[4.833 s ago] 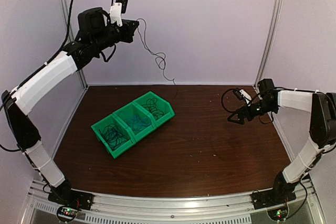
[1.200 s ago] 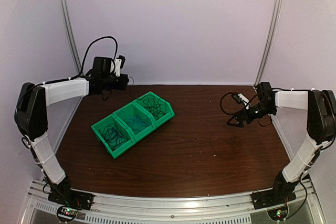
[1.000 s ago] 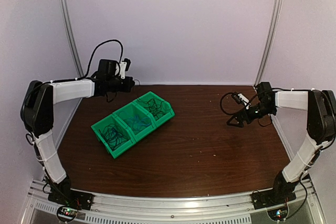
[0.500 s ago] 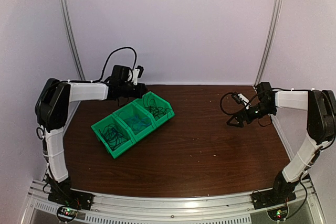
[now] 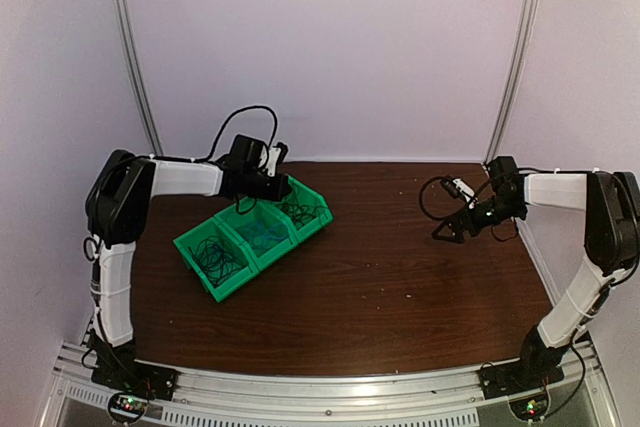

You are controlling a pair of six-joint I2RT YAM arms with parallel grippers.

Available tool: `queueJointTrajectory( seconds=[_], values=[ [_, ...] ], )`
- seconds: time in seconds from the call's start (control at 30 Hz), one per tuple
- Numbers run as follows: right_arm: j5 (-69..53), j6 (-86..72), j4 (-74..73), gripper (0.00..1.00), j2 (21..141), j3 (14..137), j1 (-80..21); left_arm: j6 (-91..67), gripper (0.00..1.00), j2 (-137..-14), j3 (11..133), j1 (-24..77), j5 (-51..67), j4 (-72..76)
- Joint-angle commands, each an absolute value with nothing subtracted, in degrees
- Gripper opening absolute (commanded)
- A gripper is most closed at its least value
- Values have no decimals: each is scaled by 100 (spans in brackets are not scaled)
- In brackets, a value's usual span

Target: Untangle the cables

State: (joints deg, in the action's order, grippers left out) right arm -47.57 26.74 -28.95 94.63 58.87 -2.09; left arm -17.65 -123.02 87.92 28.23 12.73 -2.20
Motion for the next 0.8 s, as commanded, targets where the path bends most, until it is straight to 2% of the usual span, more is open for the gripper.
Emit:
queueJointTrajectory(
  seconds=[0.0,0.23,0.33,0.47,0.63,0.77],
  values=[
    [-4790,2736,-2953,100,9511,5906,-176,-1862,0,-12418,9040,2856,1253,-493],
    [-4809,2727,-2966,100,9493,5906,-179,-1788,1,-12090,9337,2856,1019,-1015],
    [-4821,2733,-2962,100,9493,5906,-181,-1735,19,-11866,9395,2856,960,-1235],
    [-4847,2733,-2973,100,9492,5915,-181,-1665,32,-11587,9369,2856,843,-1425],
    [-4860,2742,-2980,100,9527,5924,-176,-1552,42,-11264,9308,2924,828,-1523],
    [-4869,2742,-2980,100,9536,5933,-179,-1190,44,-11102,9244,3308,1072,-1338]
  ],
)
